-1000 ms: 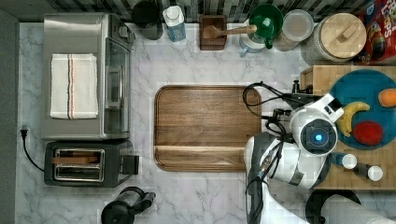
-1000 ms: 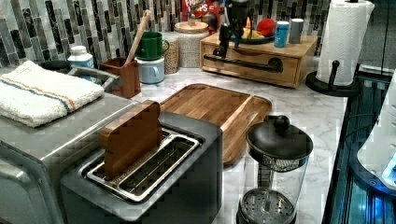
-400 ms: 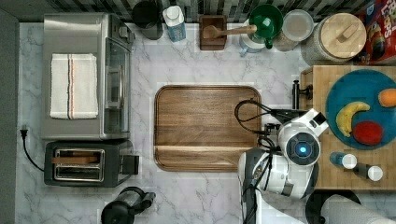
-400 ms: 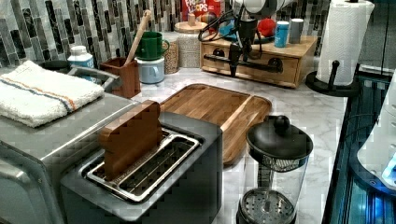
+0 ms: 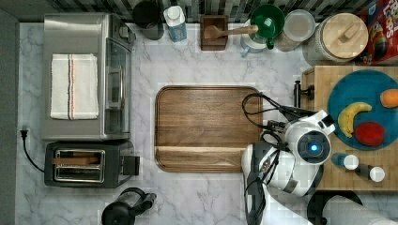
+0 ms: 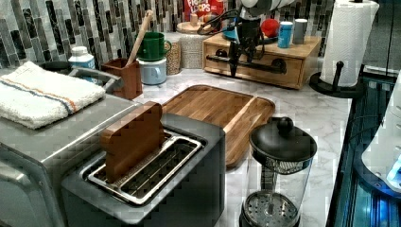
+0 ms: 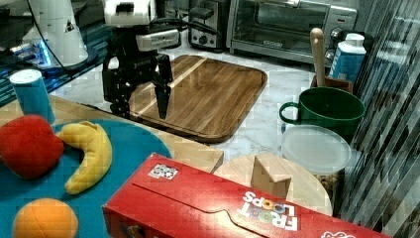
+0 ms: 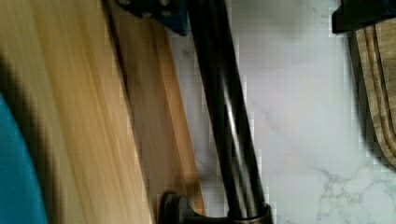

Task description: Open the drawer.

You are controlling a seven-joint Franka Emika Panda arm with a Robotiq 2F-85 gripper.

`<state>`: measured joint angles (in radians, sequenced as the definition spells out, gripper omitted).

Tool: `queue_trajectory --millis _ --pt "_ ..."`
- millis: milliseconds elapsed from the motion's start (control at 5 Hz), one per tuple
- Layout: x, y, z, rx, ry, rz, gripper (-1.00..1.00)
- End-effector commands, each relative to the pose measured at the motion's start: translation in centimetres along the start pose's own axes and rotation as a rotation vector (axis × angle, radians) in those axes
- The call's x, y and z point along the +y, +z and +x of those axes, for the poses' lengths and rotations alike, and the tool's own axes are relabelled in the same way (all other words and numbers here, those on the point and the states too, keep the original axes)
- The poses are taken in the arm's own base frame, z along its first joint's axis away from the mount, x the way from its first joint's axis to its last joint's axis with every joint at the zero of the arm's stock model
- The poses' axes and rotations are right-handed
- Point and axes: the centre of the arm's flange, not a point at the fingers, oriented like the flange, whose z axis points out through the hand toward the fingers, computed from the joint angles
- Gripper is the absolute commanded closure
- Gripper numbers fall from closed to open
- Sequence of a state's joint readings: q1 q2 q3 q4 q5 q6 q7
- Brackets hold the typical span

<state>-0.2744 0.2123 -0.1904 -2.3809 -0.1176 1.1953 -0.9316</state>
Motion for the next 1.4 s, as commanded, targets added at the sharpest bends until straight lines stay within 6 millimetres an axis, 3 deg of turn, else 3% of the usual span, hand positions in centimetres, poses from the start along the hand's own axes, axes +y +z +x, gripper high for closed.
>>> queue_trajectory --millis 200,600,1000,1400 --pt "-11.3 -0.9 2.4 0.006 -0.165 0.05 -1.0" --pt "-19.6 -2.5 1.1 -0.065 -0.231 0.119 -1.0" --pt "-25.5 -4.0 -0.6 -0.062 -0.204 0.117 -1.0" --pt "-27.1 -5.9 -1.4 -0.11 -0.191 0.142 -1.0"
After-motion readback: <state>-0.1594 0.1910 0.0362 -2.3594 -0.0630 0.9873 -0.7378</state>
